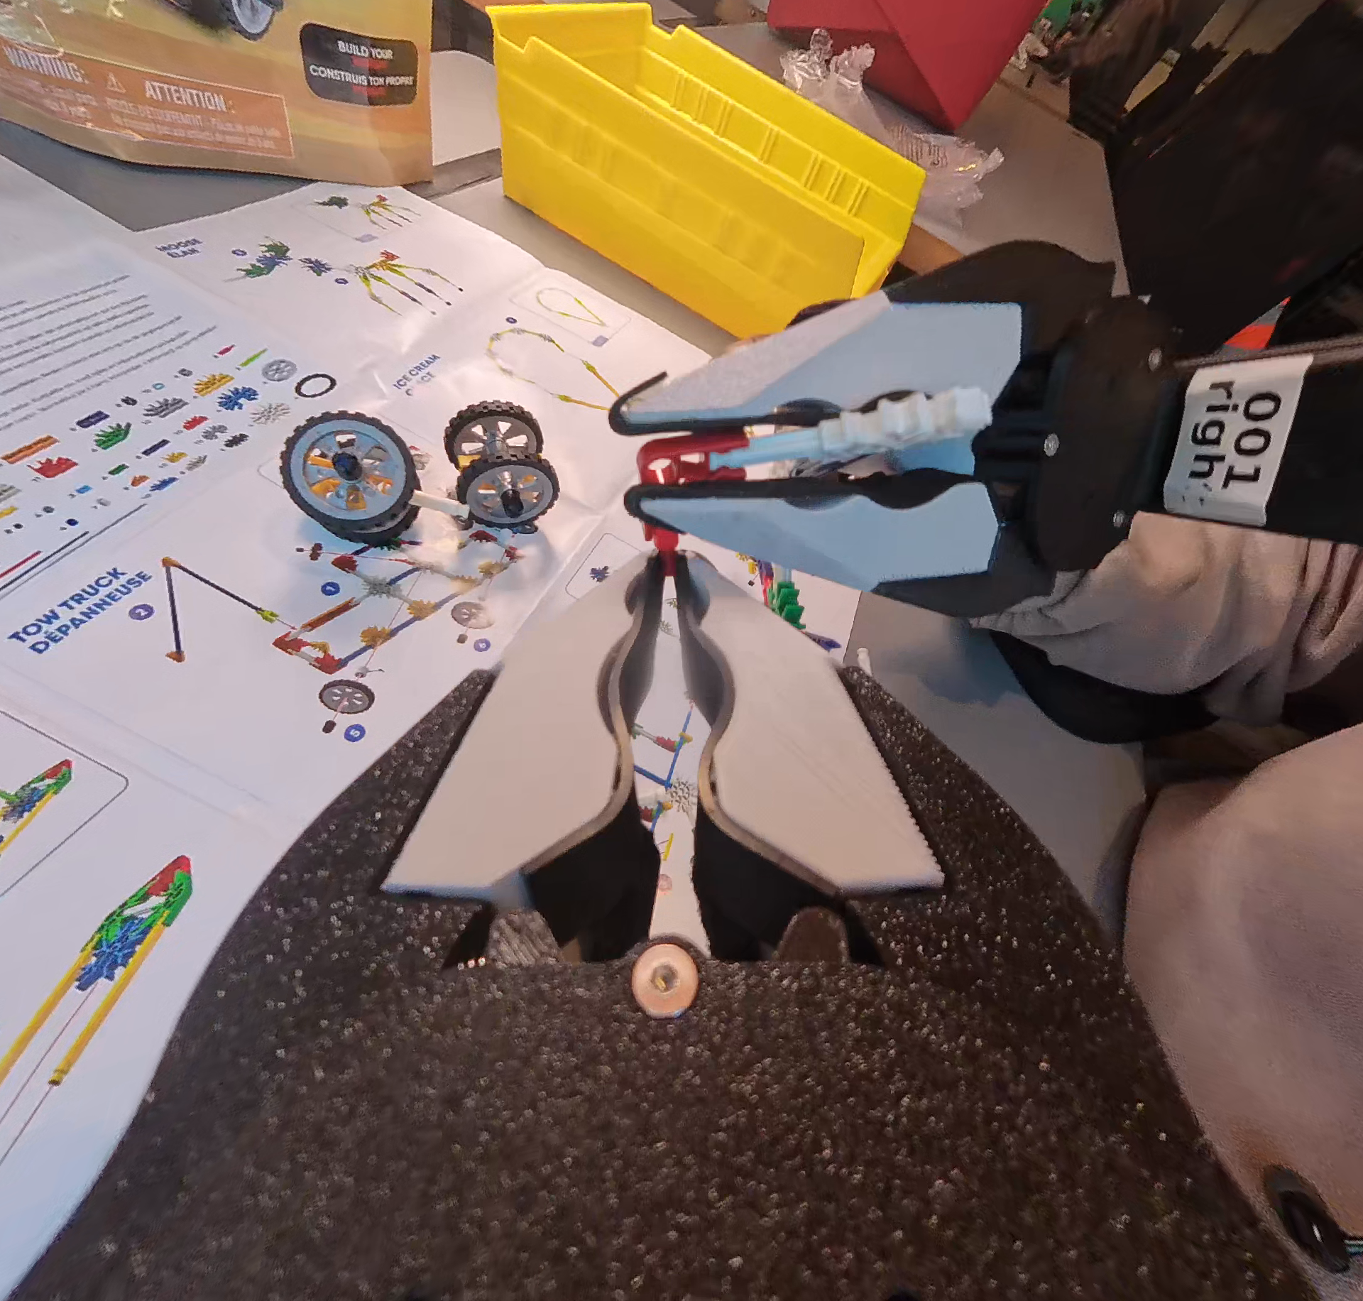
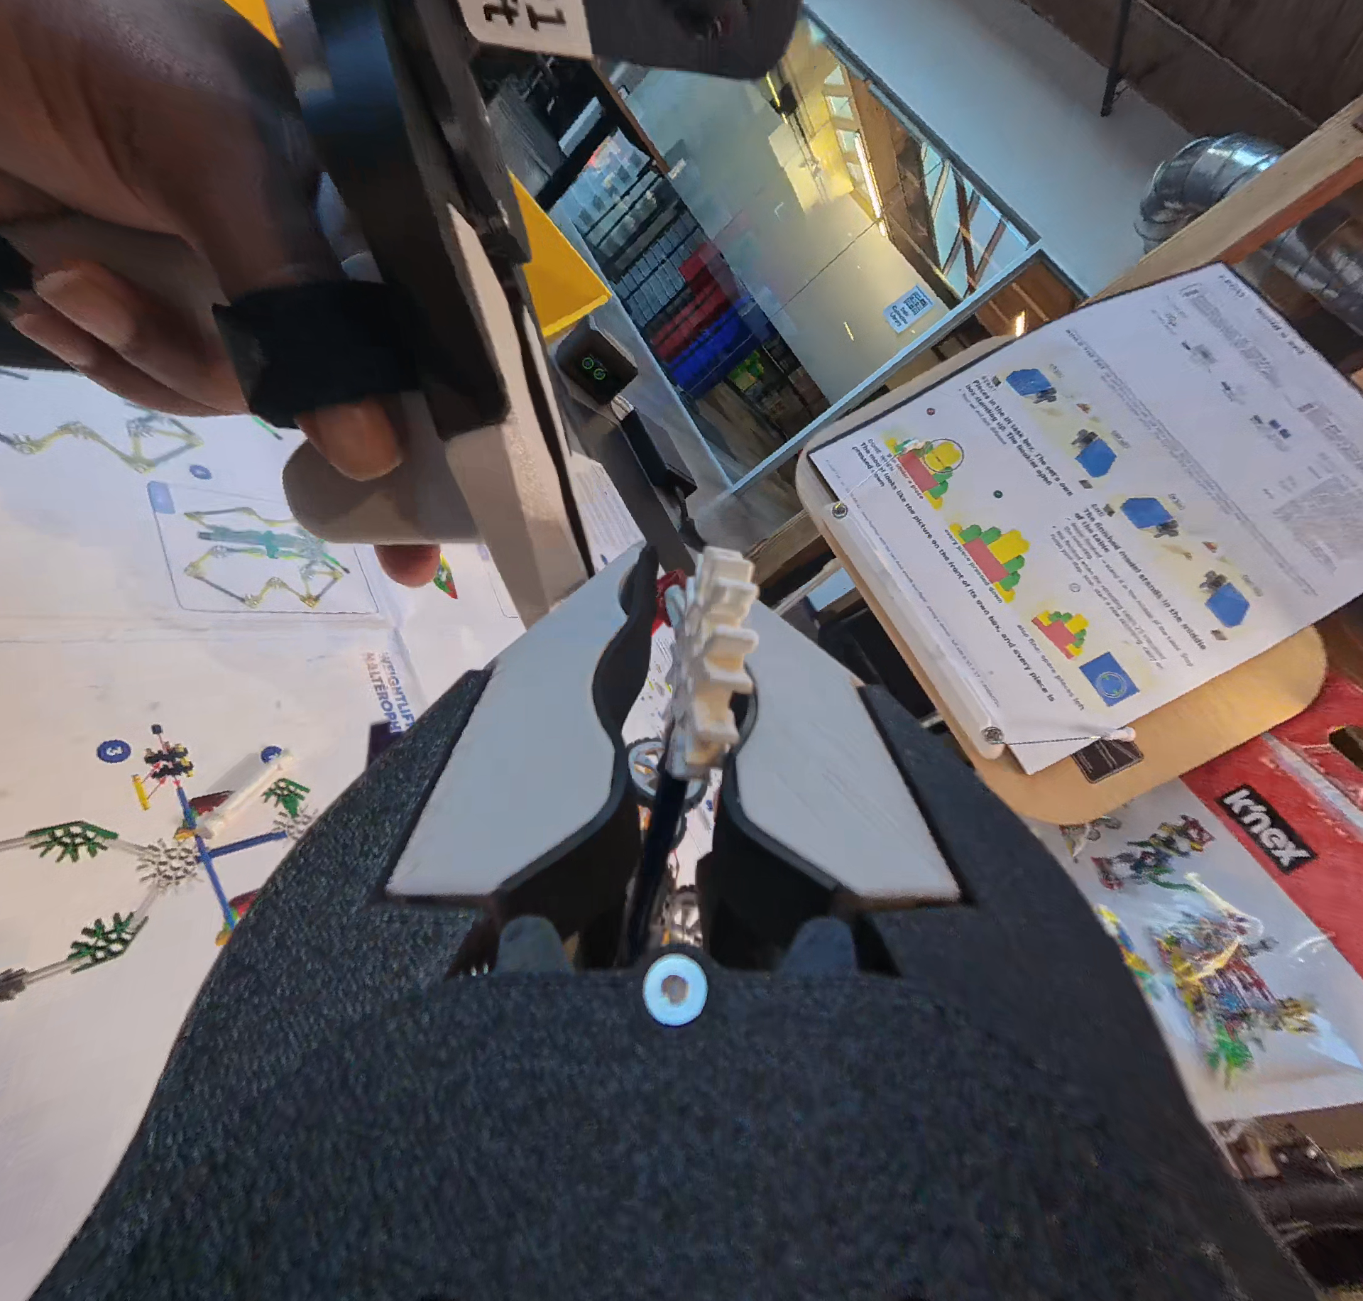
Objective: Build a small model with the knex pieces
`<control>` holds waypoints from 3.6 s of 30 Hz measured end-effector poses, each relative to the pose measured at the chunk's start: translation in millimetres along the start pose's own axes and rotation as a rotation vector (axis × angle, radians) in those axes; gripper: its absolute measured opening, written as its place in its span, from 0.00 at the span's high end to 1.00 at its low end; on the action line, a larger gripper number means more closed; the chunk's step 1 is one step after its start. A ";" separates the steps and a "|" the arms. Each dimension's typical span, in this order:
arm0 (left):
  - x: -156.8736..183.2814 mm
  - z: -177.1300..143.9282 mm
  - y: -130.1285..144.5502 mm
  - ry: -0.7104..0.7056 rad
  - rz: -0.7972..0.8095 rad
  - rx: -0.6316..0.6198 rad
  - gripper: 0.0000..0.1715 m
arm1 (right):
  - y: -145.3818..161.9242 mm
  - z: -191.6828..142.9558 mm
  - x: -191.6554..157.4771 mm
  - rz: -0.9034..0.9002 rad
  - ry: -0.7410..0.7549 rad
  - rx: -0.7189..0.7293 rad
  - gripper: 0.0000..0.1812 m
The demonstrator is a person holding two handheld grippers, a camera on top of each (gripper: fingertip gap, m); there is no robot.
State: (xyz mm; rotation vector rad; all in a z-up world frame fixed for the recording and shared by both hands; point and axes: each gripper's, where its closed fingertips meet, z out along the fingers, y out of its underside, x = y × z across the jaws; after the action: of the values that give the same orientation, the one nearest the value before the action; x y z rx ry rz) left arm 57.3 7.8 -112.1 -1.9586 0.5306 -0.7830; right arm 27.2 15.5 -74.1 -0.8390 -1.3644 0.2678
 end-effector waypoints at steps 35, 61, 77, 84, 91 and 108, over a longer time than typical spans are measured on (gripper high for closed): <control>-32.3 -27.5 63.9 -0.023 0.461 -0.387 0.98 | 79.7 -197.6 -131.4 0.399 -1.079 -0.529 0.98; 55.2 -61.4 42.2 0.372 -0.352 0.093 0.86 | -40.2 -50.8 -86.4 0.293 -0.591 -0.052 0.98; 42.1 -68.4 47.2 0.324 -0.264 0.096 0.93 | -31.4 -37.7 -93.7 0.233 -0.523 -0.060 0.98; 40.9 -62.0 55.1 0.302 -0.234 0.055 0.98 | -32.1 -38.4 -89.8 0.233 -0.507 -0.039 0.99; 10.5 -78.7 38.2 0.047 0.002 0.056 0.98 | -32.6 -37.1 -70.2 0.333 -0.468 0.003 0.91; -192.7 -198.1 -7.7 -0.882 0.115 0.073 0.70 | 66.6 -39.1 -21.8 0.562 -0.344 -0.241 0.72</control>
State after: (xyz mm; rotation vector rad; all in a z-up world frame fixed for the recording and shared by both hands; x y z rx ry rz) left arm -218.4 15.3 -92.3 -1.9515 0.0701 0.1664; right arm 78.0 33.5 -133.5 -1.4258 -1.4719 0.7189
